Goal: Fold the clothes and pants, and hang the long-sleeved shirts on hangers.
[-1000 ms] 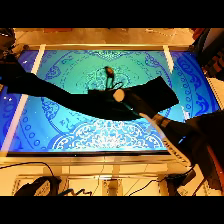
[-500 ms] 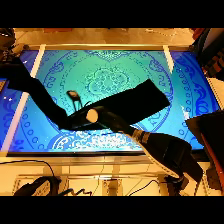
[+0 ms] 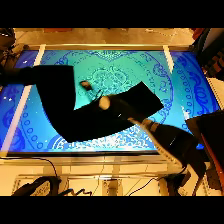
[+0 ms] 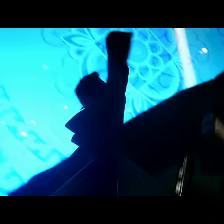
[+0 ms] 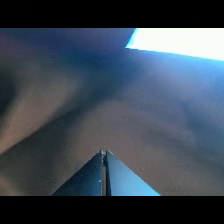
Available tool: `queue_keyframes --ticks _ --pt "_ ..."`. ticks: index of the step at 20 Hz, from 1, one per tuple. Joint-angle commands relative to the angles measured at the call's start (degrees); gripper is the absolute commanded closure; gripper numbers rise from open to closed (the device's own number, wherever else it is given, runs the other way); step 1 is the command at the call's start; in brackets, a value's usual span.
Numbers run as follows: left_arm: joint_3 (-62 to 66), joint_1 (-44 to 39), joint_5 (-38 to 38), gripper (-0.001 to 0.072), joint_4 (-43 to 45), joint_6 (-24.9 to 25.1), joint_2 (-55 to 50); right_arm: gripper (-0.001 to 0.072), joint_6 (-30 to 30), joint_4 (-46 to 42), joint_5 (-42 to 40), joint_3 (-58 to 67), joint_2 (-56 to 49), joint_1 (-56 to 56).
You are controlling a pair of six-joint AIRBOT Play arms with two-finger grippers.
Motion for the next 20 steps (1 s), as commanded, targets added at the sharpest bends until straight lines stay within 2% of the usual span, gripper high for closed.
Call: queue_keyframes --ticks 1,3,5,6,7,8,9,11,13,15,18,20 --pt "-4.66 -2.97 -0.07 0.07 -3.63 -3.19 -0.17 0.0686 -0.02 -3.1 8.74 0.07 1.33 -12.76" --pt "-8.57 -6.49 4.11 0.0699 -7.58 -6.08 -0.22 0.0686 -0.02 -3.02 13.0 0.04 2.49 -19.5" --pt "-12.26 -11.06 5.77 0.0699 -15.19 -6.12 -0.31 0.0686 -0.04 -2.73 16.46 0.07 3.78 -24.87" --pt "-13.62 -13.92 6.88 0.065 -18.16 -5.66 -0.33 0.0686 -0.04 -2.69 17.4 0.04 4.48 -27.08" --pt "-14.1 -16.63 7.98 0.0421 -18.93 -5.53 -0.44 0.0686 -0.04 -2.69 17.99 0.04 5.01 -28.74" --pt "-14.1 -19.26 8.79 0.0041 -18.86 -5.53 -0.55 0.0686 -0.04 -2.67 18.47 0.07 5.6 -30.03" --pt "-14.05 -20.92 9.18 0.0011 -18.86 -5.22 -0.55 0.0686 -0.04 -2.64 18.86 0.04 6.23 -31.04" --pt "-13.99 -21.77 8.85 0.001 -18.86 -3.69 -0.39 0.0686 -0.11 -2.71 19.54 0.07 7.26 -32.24" --pt "-13.99 -18.84 8.94 0.0018 -17.97 -1.11 0.42 0.0686 -0.31 -2.84 20.24 0.07 7.98 -32.59" --pt "-13.99 -13.49 9.05 0.0177 -9.55 -0.35 1.77 0.0685 -0.57 -2.86 21.11 0.04 8.28 -32.5" --pt "-15.54 -4.0 7.41 0.0181 5.2 -1.68 3.96 0.0686 -0.74 -2.95 21.53 0.04 8.28 -32.48" --pt "-21.59 2.75 6.8 0.0181 7.23 -1.64 6.56 0.0686 -0.74 -2.99 20.96 0.04 8.28 -32.48"
